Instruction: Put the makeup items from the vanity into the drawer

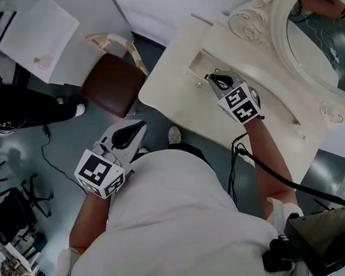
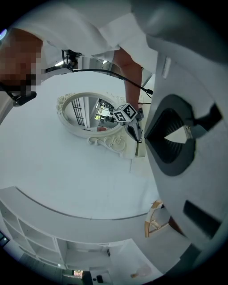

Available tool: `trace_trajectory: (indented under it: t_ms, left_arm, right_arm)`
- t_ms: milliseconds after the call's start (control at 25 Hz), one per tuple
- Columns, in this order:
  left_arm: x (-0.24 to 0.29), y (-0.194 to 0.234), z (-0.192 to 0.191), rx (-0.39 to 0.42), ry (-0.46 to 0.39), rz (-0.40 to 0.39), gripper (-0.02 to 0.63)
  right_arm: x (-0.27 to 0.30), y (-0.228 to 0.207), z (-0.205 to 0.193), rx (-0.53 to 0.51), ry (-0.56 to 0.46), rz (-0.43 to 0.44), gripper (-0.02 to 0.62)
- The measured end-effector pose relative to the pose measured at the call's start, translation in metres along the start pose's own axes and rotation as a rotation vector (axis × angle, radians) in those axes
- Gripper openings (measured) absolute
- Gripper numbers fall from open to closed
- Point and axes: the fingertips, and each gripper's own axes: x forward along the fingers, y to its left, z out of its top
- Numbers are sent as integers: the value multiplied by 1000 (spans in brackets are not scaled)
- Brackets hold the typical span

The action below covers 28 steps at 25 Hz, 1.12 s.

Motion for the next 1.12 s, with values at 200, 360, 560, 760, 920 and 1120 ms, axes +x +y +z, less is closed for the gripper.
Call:
trace_trajectory:
  t_ms: [200,360,560,760,920,1120]
  left_arm:
    - [-10,12,-3,-18,-1,39,2]
    - [-14,20,-4,-35,-4,57,2]
    - [-15,30,-5,-52,4,71,2]
    - [-13,38,-5,-63,10,75,2]
    - [-12,44,-5,-70,15,76,2]
    - [-10,49,-7,-79,26,80,2]
  right_arm:
    - [22,-7,5,-7,9,23,20]
    - [41,-13,3,-7,27,47,20]
    - [62,-20,-3,5,55,72,20]
    - [78,-22,-10,12,84,91,20]
    - [88,-23,-16,16,107,107,20]
    - [99,-23,-24,24,142,127,20]
